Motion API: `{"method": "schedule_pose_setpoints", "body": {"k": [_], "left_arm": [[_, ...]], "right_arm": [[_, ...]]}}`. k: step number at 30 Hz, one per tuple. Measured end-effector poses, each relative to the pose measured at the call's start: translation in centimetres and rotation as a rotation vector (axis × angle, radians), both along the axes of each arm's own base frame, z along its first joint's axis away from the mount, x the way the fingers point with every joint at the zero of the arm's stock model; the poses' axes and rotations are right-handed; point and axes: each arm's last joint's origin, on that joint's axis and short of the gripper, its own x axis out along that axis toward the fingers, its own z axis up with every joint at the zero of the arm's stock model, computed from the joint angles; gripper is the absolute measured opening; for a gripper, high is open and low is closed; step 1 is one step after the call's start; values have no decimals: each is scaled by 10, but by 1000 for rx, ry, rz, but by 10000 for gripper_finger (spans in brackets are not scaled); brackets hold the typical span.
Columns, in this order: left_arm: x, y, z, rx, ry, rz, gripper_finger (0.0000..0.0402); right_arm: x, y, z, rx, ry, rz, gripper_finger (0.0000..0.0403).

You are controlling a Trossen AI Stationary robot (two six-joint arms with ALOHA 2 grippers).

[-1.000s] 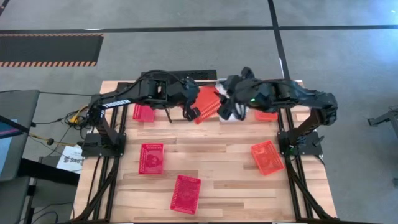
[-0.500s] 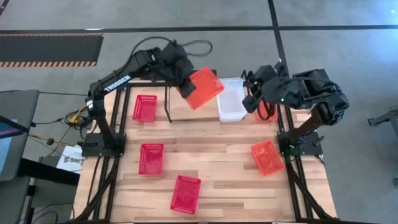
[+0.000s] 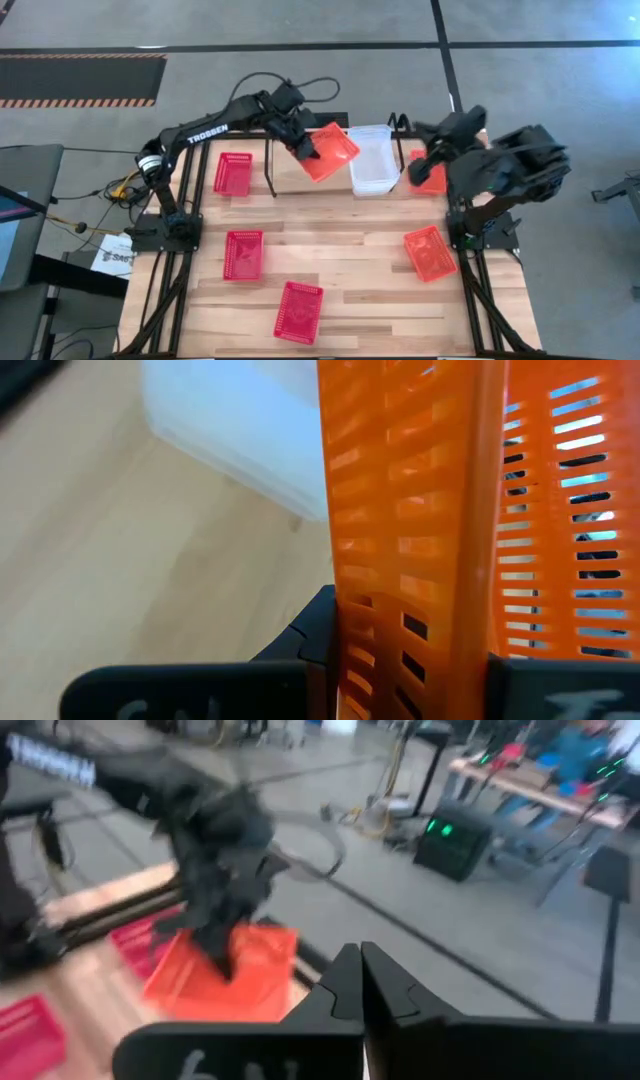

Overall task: Stack baskets on shelf by color
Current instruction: Put the bottom orange bin on the shelf

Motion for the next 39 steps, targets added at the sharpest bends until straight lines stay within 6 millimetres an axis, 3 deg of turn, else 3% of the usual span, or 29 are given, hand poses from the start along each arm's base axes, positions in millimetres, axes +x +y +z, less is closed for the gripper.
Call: {"method": "schedule_pose_setpoints", "body": {"k": [3, 7, 13, 20, 25, 30, 35, 39], "left_arm": [[4, -3, -7, -9, -3, 22, 26], [11, -11, -3, 105, 27, 135, 26], [24, -37, 13, 121, -22, 308, 26], [37, -75, 9, 184, 47, 487, 26], [41, -94, 8, 195, 61, 578, 26], [42, -104, 7, 222, 64, 652, 26], [38, -109, 5, 216, 83, 842, 26], [41, -107, -2, 148, -27, 1048, 26]], "right_arm": [[-18, -7, 8, -41, -9, -14, 4], [-50, -23, 19, -90, -2, -39, 3], [-110, -50, 30, -125, -13, -89, 3], [-171, -68, 33, -141, -54, -178, 2], [-214, -72, 31, -142, -104, -261, 1], [-242, -70, 22, -138, -127, -325, 1], [-271, -65, 7, -148, -120, -367, 1], [-291, -61, -6, -157, -111, -383, 1]]}}
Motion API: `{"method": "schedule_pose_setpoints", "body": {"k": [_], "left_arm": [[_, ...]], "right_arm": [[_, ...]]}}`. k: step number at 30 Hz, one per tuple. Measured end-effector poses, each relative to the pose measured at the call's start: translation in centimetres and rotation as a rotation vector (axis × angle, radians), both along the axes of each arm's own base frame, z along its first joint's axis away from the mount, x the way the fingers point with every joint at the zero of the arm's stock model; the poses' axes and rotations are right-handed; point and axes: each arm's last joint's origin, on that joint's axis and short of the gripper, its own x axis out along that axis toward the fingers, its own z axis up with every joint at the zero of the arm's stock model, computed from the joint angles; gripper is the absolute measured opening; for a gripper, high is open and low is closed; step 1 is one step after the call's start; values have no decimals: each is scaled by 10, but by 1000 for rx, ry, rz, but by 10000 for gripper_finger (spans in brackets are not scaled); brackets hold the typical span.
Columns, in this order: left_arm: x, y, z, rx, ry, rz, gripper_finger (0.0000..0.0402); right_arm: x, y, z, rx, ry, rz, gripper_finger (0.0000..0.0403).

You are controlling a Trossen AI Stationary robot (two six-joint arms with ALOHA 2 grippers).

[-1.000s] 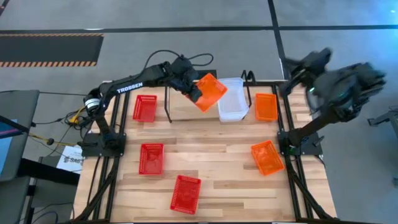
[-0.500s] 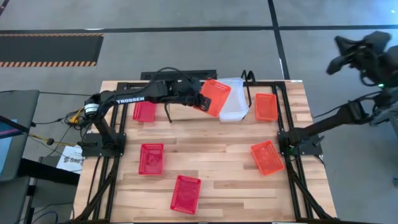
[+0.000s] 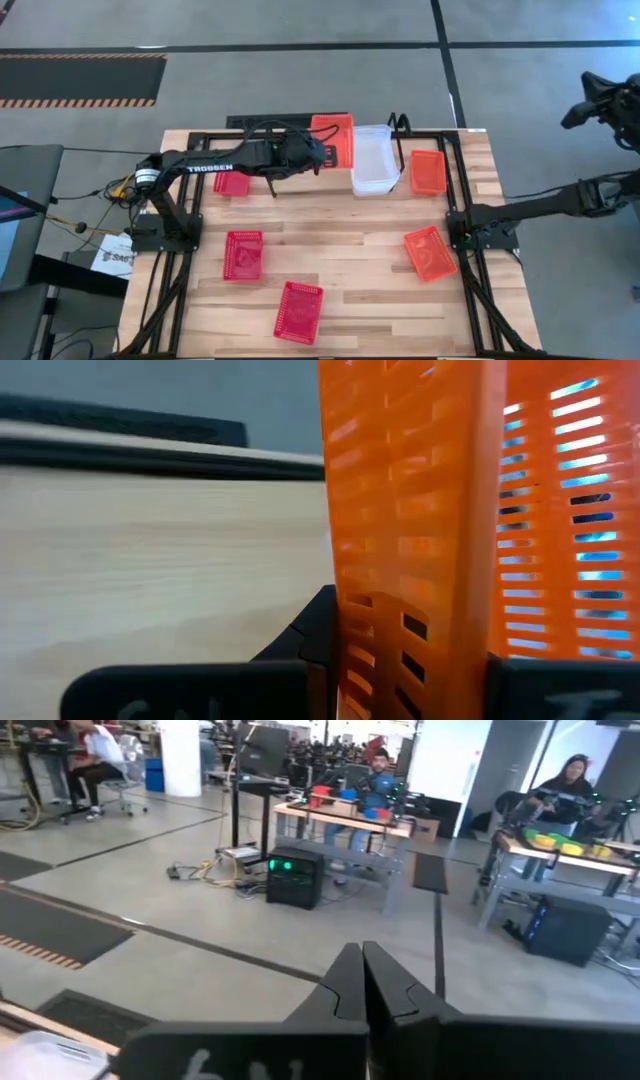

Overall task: Stack baskets on shelf by color
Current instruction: Put the bottom orange bin on the shelf

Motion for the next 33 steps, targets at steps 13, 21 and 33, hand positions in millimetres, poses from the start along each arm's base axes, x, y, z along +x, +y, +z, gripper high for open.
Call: {"method": "schedule_pose_setpoints", "body": {"k": [13, 21, 33], "left_arm": [[12, 13, -59, -85, -145, 163, 25], [8, 36, -72, -145, -65, 143, 25], [7, 67, -105, -303, 38, 34, 25]], "right_arm": [[-43, 8, -20, -17, -30, 90, 2], [-43, 8, -21, -15, -30, 117, 2], [-39, 8, -21, -5, -43, 139, 2]]}}
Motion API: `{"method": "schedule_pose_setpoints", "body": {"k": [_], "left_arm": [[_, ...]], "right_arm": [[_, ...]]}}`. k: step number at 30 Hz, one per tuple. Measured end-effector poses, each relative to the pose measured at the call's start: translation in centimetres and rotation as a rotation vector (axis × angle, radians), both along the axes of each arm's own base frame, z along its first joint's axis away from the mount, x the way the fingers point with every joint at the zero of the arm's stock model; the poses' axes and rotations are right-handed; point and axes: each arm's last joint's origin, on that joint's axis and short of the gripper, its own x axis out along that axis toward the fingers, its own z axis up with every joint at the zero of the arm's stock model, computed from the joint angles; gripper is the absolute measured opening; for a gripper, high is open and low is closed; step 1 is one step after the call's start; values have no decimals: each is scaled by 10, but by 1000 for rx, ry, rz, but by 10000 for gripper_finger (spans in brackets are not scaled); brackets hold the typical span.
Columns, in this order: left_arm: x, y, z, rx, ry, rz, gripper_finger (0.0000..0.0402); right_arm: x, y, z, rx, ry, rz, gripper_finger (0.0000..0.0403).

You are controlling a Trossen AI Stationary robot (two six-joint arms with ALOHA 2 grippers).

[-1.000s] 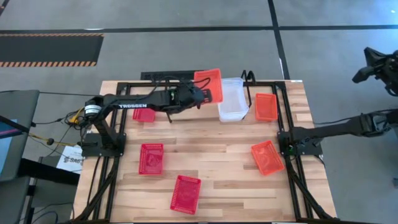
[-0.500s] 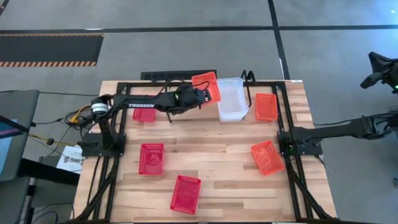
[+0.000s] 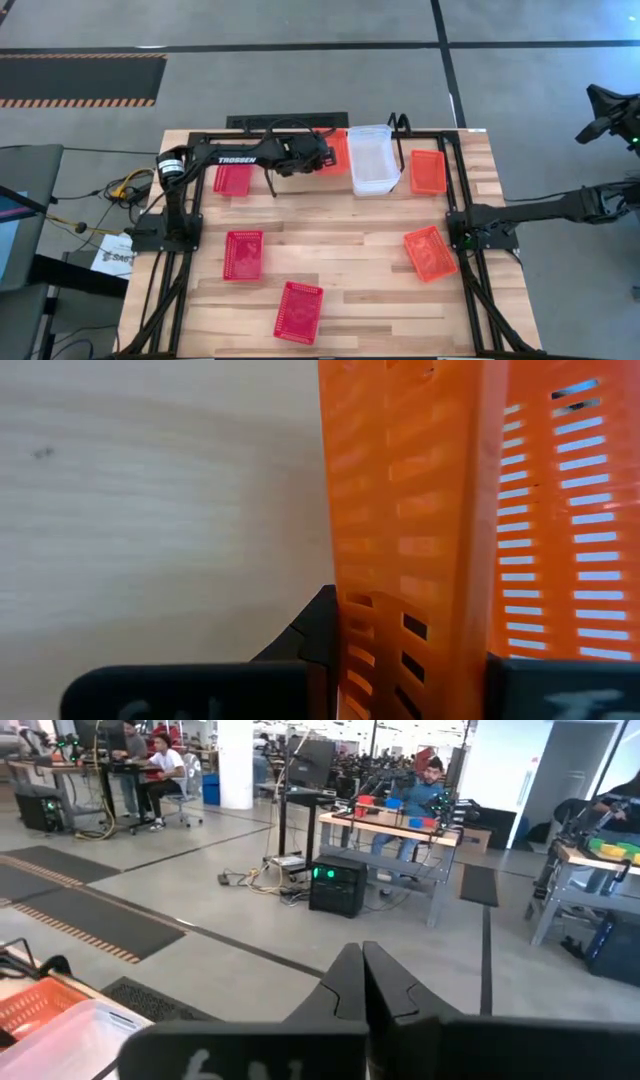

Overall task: Stack baskets on shelf by color
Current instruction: Put the bottom orange bin on the shelf

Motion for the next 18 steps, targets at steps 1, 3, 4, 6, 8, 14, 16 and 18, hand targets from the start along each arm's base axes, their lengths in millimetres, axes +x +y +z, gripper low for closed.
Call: {"method": "schedule_pose_setpoints", "body": {"k": [1, 3, 4, 6, 8, 14, 16, 18], "left_arm": [[0, 1, 0, -6, -1, -4, 25], [-1, 1, 0, -3, 3, -3, 25], [-2, 2, 0, -3, 14, 1, 25], [-4, 4, -1, -15, 22, -6, 25], [-4, 5, -1, -34, 10, -20, 25], [3, 4, -17, -68, 28, -36, 25], [6, 3, -28, -107, 41, -49, 25], [12, 3, -35, -99, 18, -57, 25]], "right_arm": [[0, 0, 0, 0, -2, -1, 2], [0, 0, 0, 2, -15, -1, 3], [0, 0, 0, 5, -22, -1, 3], [0, 0, 0, 8, -28, -1, 3], [0, 0, 0, 9, -28, 0, 2], [0, 0, 0, 10, -31, 6, 4], [0, 0, 0, 12, -31, 6, 3], [0, 0, 0, 14, -35, 6, 2]]}}
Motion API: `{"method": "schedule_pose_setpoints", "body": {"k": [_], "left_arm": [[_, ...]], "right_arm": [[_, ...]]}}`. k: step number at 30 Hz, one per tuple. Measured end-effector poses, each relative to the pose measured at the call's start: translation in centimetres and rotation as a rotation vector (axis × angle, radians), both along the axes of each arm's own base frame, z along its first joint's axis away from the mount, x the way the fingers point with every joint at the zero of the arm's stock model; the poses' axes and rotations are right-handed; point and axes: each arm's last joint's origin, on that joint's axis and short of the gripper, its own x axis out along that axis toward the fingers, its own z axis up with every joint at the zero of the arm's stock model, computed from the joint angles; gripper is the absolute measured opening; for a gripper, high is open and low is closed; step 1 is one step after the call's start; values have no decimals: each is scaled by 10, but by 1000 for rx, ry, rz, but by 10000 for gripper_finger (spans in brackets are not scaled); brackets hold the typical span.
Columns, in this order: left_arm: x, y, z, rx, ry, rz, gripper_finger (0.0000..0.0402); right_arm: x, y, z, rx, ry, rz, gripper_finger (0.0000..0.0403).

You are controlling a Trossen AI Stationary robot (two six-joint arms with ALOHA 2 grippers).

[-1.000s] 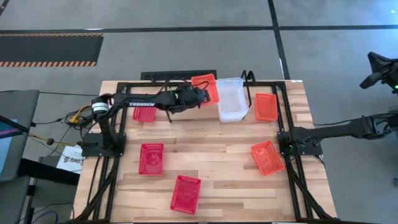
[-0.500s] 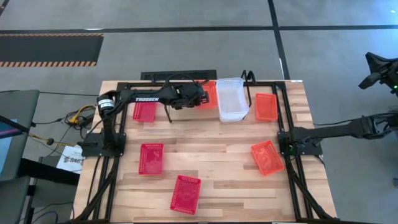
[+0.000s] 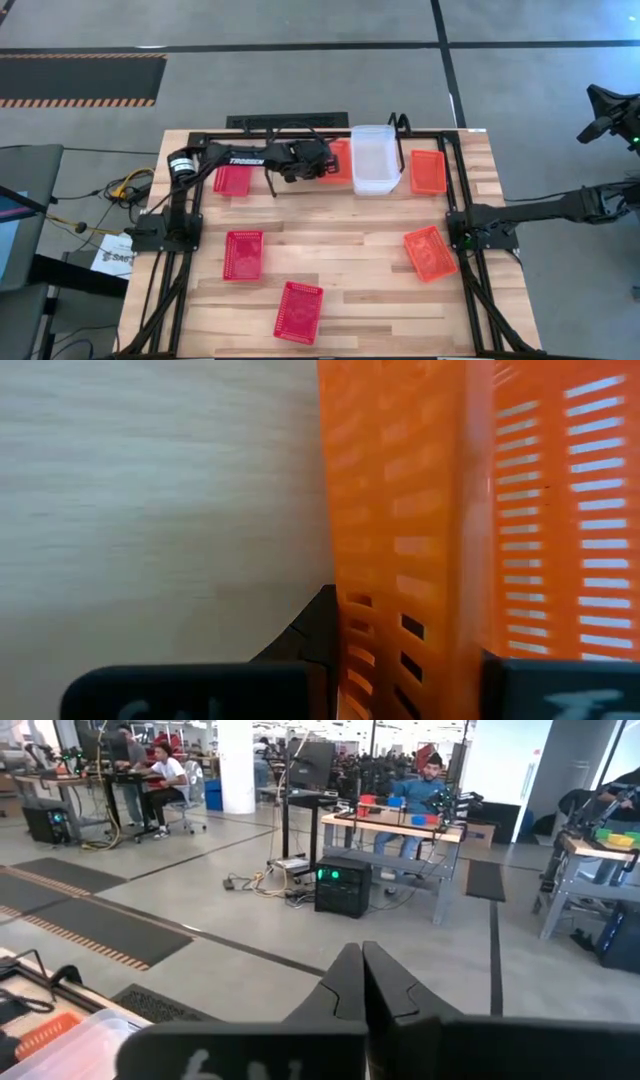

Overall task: Stack baskets on shelf by color
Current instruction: Put the bottom orange bin on the shelf, then stack the top orange bin on top of the orange bin on the shelf

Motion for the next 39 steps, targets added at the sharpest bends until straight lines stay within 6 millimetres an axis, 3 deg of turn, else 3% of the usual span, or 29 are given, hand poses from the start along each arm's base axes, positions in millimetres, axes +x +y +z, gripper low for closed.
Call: {"method": "schedule_pose_setpoints", "body": {"k": [8, 16, 20, 39], "left_arm": [[7, 1, -5, 19, -31, -22, 31], [10, 5, 3, 45, -26, -100, 144], [10, 14, 9, 8, -55, -115, 176], [11, 16, 80, 13, 97, -183, 177]], "right_arm": [[0, 0, 0, 0, 1, 0, 5], [0, 0, 0, 0, 5, 0, 3], [0, 0, 0, 0, 7, 1, 3], [1, 1, -1, 4, 8, 52, 3]]}}
